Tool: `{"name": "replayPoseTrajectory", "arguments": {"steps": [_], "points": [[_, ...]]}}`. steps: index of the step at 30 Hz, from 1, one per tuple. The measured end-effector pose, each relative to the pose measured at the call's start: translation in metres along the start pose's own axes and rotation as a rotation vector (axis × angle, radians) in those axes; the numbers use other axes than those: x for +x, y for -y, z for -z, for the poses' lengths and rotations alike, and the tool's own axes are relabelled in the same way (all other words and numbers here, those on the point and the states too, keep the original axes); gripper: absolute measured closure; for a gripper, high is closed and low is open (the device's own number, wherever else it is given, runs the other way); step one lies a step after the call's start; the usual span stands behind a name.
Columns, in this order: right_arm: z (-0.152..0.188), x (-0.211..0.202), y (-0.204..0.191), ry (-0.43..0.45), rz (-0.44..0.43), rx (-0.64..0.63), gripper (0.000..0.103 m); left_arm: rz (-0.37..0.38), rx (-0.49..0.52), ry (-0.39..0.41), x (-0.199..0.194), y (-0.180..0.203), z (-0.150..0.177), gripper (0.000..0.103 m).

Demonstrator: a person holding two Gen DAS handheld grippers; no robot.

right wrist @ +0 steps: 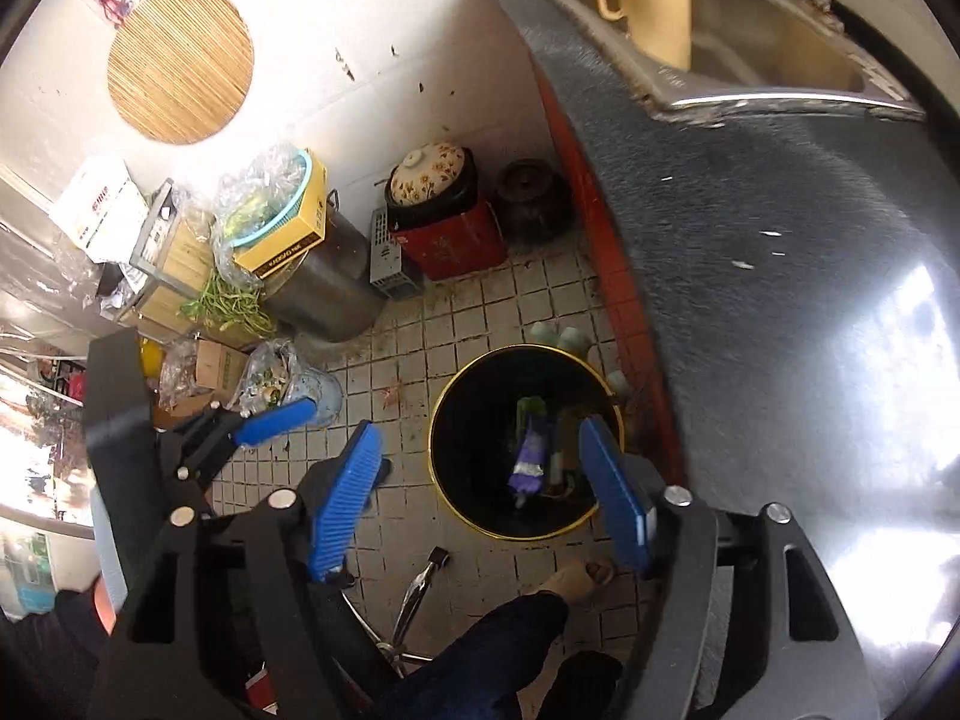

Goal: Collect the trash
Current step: 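Swing both tools back over the counter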

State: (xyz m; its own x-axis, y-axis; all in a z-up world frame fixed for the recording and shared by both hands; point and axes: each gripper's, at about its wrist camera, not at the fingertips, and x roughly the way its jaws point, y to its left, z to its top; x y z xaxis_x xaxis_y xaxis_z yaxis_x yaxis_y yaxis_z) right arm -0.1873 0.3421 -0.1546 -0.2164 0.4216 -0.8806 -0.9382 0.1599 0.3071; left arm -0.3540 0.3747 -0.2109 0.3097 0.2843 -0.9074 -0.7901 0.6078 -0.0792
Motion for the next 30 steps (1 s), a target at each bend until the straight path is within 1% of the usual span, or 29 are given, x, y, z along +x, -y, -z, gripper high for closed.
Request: {"name": "replayPoseTrajectory", "arguments": {"steps": [2,4,6,7,10,13,14,16,17,18,20,21,23,25,28,30], "points": [[0.012,-0.025,0.013,0.037,0.028,0.015,0.023,-0.008,0.029,0.019,-0.012,0.010,-0.004,0.020],[0.025,-0.050,0.027,0.074,0.062,0.037,0.021,-0.003,0.068,0.050,-0.027,0.028,-0.008,0.014],[0.044,-0.086,0.051,0.126,0.103,0.090,0.019,0.016,0.114,0.070,-0.039,0.052,-0.014,0.012],[0.055,-0.104,0.064,0.155,0.130,0.122,0.017,0.044,0.146,0.083,-0.045,0.070,-0.018,0.011],[0.092,-0.160,0.098,0.246,0.254,0.212,0.017,0.142,0.235,0.097,-0.054,0.122,-0.028,0.011],[0.143,-0.215,0.134,0.313,0.376,0.353,0.016,0.282,0.375,0.087,-0.061,0.197,-0.036,0.011],[0.162,-0.232,0.144,0.344,0.400,0.399,0.016,0.324,0.415,0.083,-0.064,0.218,-0.038,0.011],[0.199,-0.263,0.162,0.390,0.446,0.499,0.016,0.407,0.533,0.080,-0.071,0.270,-0.037,0.011],[0.221,-0.278,0.170,0.408,0.472,0.554,0.016,0.436,0.593,0.082,-0.075,0.294,-0.035,0.011],[0.235,-0.289,0.177,0.419,0.486,0.585,0.016,0.464,0.655,0.083,-0.079,0.320,-0.031,0.011],[0.281,-0.316,0.188,0.456,0.538,0.674,0.016,0.515,0.761,0.083,-0.086,0.362,-0.023,0.011],[0.301,-0.326,0.192,0.466,0.554,0.711,0.016,0.543,0.818,0.085,-0.091,0.385,-0.016,0.011],[0.337,-0.340,0.195,0.478,0.584,0.774,0.016,0.579,0.891,0.086,-0.098,0.414,-0.005,0.011],[0.366,-0.351,0.196,0.485,0.605,0.811,0.016,0.601,0.958,0.083,-0.102,0.445,0.007,0.011],[0.403,-0.359,0.201,0.481,0.633,0.849,0.016,0.611,1.027,0.073,-0.102,0.470,0.022,0.011],[0.419,-0.359,0.204,0.475,0.633,0.859,0.016,0.610,1.058,0.067,-0.100,0.484,0.028,0.011]]}}
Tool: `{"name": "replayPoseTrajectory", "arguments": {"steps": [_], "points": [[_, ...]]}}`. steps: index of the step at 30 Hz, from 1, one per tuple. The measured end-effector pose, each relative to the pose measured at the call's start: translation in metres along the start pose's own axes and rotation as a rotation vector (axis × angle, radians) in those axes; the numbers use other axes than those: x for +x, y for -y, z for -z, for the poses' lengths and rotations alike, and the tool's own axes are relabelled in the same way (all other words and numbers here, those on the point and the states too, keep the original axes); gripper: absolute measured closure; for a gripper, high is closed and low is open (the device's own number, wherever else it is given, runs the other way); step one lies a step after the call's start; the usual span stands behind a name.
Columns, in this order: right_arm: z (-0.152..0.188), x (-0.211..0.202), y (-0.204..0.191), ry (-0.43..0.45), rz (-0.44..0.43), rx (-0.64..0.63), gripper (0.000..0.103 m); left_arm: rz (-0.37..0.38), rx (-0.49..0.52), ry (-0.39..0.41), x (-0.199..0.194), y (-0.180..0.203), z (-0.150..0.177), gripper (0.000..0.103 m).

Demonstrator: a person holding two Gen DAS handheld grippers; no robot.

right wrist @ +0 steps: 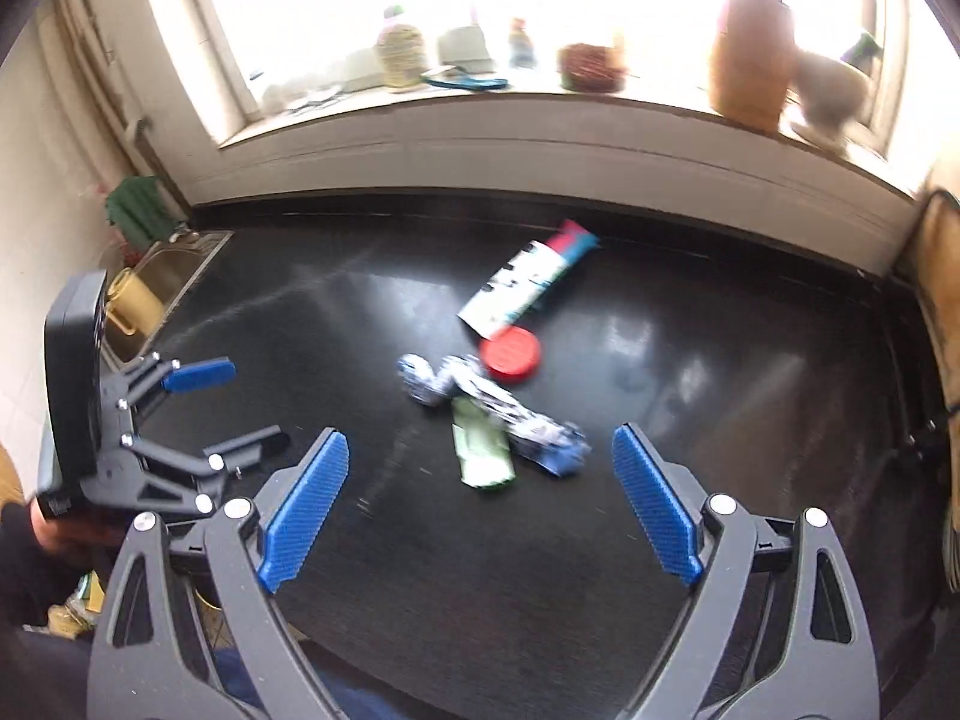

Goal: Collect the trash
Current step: 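Swing both tools back over the counter, then grasp a crumpled wrapper with the left tool while the right tool grasps the foil wrapper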

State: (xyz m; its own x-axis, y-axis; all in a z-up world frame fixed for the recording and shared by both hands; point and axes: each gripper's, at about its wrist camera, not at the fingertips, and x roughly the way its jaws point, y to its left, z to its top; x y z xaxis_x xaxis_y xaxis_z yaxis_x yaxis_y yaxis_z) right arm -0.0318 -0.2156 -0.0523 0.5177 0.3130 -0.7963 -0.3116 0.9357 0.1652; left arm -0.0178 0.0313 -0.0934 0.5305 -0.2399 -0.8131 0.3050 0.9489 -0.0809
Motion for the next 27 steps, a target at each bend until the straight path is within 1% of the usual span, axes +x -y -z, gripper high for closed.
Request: {"name": "replayPoseTrajectory", "arguments": {"steps": [3,5,10,12,14,16,21,24,27], "points": [[0.009,0.001,0.012,-0.011,-0.001,-0.009,0.016,0.001,0.030,-0.014,0.012,0.006,-0.005,0.011],[0.010,0.005,0.011,-0.020,-0.002,-0.018,0.016,-0.002,0.038,-0.024,0.019,0.005,-0.007,0.011],[0.009,0.029,0.024,-0.057,-0.026,-0.057,0.016,-0.004,0.038,-0.052,0.040,-0.003,-0.009,0.011],[0.009,0.043,0.028,-0.078,-0.031,-0.077,0.016,0.000,0.048,-0.063,0.053,-0.006,-0.010,0.011],[0.009,0.063,0.035,-0.112,-0.032,-0.098,0.016,-0.001,0.078,-0.089,0.070,-0.006,-0.011,0.011],[0.011,0.079,0.040,-0.134,-0.033,-0.117,0.016,0.003,0.112,-0.099,0.088,-0.006,-0.013,0.011],[0.020,0.130,0.047,-0.217,-0.044,-0.214,0.016,0.042,0.158,-0.144,0.126,-0.007,-0.017,0.011],[0.022,0.153,0.045,-0.255,-0.046,-0.274,0.021,0.050,0.208,-0.149,0.143,-0.006,-0.021,0.011],[0.018,0.171,0.042,-0.274,-0.055,-0.329,0.029,0.062,0.229,-0.150,0.154,-0.006,-0.027,0.011]]}}
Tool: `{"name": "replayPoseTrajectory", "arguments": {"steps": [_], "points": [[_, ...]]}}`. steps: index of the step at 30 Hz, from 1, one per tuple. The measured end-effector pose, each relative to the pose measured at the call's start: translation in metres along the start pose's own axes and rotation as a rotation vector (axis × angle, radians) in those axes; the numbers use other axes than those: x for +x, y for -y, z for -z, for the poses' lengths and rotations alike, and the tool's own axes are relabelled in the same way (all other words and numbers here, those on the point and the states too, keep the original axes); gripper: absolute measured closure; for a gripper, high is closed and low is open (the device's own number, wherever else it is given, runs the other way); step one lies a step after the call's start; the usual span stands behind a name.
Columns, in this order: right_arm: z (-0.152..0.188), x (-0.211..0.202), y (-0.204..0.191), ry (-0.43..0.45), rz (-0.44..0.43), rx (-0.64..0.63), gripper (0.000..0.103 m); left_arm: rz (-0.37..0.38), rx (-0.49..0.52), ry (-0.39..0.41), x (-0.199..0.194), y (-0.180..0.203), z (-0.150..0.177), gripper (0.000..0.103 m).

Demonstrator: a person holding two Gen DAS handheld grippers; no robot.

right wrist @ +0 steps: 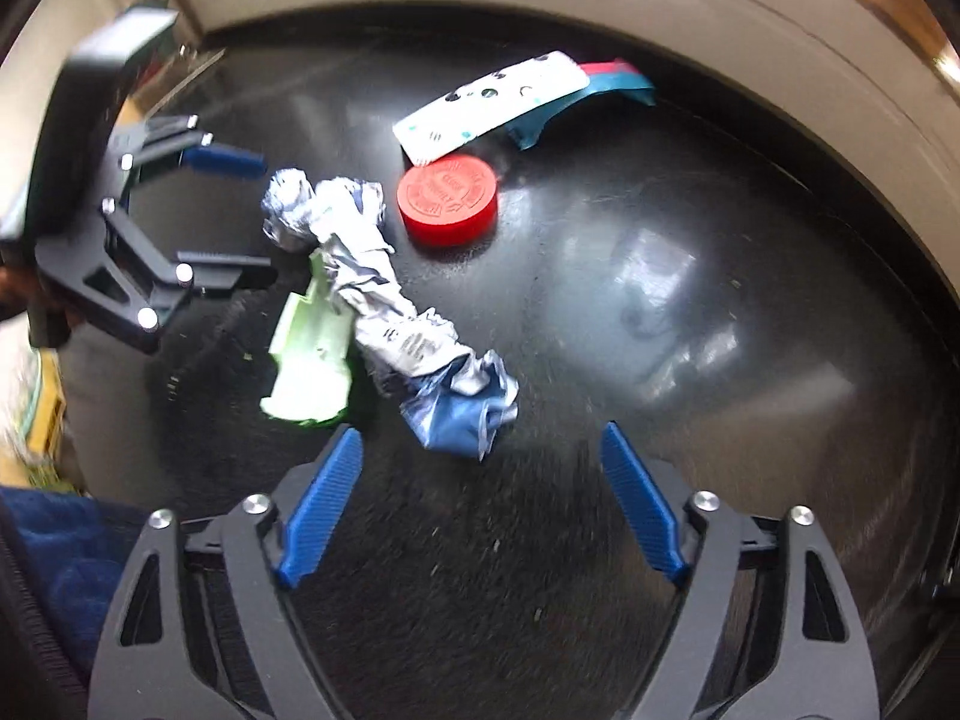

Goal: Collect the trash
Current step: 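Grasp a crumpled wrapper with the left tool while the right tool grasps the foil wrapper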

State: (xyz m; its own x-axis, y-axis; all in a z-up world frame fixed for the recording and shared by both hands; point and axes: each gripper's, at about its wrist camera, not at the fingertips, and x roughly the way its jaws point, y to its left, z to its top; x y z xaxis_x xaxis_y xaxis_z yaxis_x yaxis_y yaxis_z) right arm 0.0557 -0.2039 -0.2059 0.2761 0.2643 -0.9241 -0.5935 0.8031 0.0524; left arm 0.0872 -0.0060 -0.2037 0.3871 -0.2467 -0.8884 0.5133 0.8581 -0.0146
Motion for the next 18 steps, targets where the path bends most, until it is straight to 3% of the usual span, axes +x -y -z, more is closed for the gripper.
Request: {"name": "replayPoseTrajectory", "arguments": {"steps": [3,6,8,10,13,18], "points": [[-0.011,0.012,-0.001,-0.011,-0.010,-0.046,0.038,0.018,0.025,0.011,0.008,-0.001,-0.009,0.017],[-0.019,0.014,-0.003,0.004,-0.015,-0.092,0.052,0.036,0.048,0.013,0.014,-0.001,-0.016,0.030],[-0.024,0.014,-0.005,0.002,-0.031,-0.115,0.069,0.052,0.066,0.017,0.014,0.001,-0.020,0.049],[-0.028,0.012,-0.007,0.008,-0.053,-0.131,0.076,0.070,0.075,0.015,0.013,0.002,-0.022,0.058],[-0.033,0.006,-0.010,0.017,-0.079,-0.121,0.084,0.080,0.070,0.011,0.010,0.005,-0.021,0.061],[-0.038,-0.021,-0.007,0.073,-0.092,-0.062,0.086,0.059,0.031,0.039,-0.011,0.006,-0.019,0.061]]}}
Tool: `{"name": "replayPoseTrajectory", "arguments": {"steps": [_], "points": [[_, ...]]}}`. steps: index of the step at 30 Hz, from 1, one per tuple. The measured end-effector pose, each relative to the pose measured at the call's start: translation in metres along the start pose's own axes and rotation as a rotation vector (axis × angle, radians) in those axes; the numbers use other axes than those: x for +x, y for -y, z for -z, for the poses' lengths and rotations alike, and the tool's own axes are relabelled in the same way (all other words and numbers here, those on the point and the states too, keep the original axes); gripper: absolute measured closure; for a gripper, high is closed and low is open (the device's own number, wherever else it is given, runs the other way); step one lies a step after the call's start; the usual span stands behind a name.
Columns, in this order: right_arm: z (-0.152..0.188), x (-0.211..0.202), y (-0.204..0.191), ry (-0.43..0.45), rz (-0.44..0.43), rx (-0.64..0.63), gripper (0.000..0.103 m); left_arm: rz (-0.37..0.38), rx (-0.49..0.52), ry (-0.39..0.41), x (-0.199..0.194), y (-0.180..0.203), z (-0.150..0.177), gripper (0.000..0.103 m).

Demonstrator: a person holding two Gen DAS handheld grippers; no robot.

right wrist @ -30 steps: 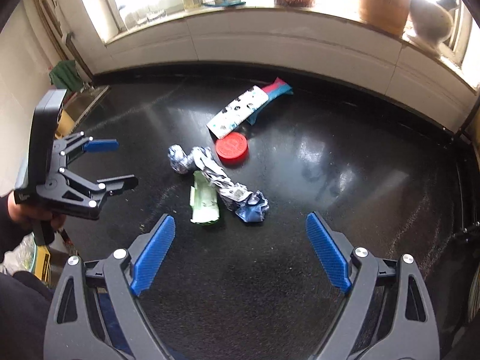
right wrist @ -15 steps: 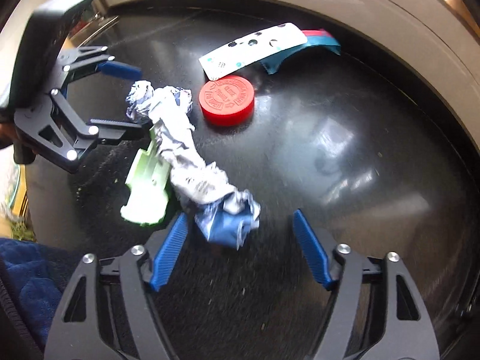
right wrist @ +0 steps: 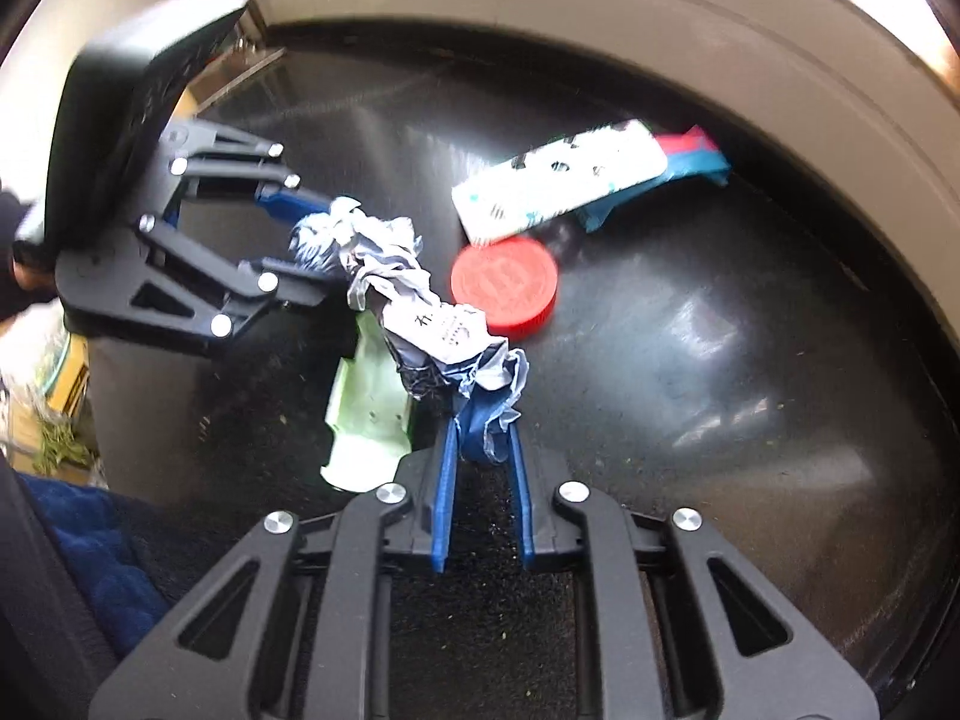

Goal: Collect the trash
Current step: 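Grasp a crumpled wrapper with the left tool while the right tool grasps the foil wrapper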

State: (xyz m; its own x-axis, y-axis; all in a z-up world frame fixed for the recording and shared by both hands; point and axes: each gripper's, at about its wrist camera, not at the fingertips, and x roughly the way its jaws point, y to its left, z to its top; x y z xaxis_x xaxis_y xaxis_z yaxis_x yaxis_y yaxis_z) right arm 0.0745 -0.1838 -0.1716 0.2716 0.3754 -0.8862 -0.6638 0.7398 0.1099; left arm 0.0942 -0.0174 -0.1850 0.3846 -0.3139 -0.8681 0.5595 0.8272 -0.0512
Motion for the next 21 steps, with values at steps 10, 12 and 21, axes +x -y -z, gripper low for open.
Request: {"name": "replayPoseTrajectory", "arguments": {"steps": [10,12,21], "points": [[0.003,-0.061,-0.002,0.117,0.015,0.157,0.087,-0.077,-0.229,0.083,-0.071,-0.011,0.016,0.062],[0.007,-0.067,-0.004,0.129,0.022,0.169,0.087,-0.091,-0.263,0.093,-0.081,-0.014,0.023,0.062],[0.009,-0.075,-0.024,0.147,0.060,0.162,0.087,-0.149,-0.314,0.106,-0.105,-0.003,0.044,0.062]]}}
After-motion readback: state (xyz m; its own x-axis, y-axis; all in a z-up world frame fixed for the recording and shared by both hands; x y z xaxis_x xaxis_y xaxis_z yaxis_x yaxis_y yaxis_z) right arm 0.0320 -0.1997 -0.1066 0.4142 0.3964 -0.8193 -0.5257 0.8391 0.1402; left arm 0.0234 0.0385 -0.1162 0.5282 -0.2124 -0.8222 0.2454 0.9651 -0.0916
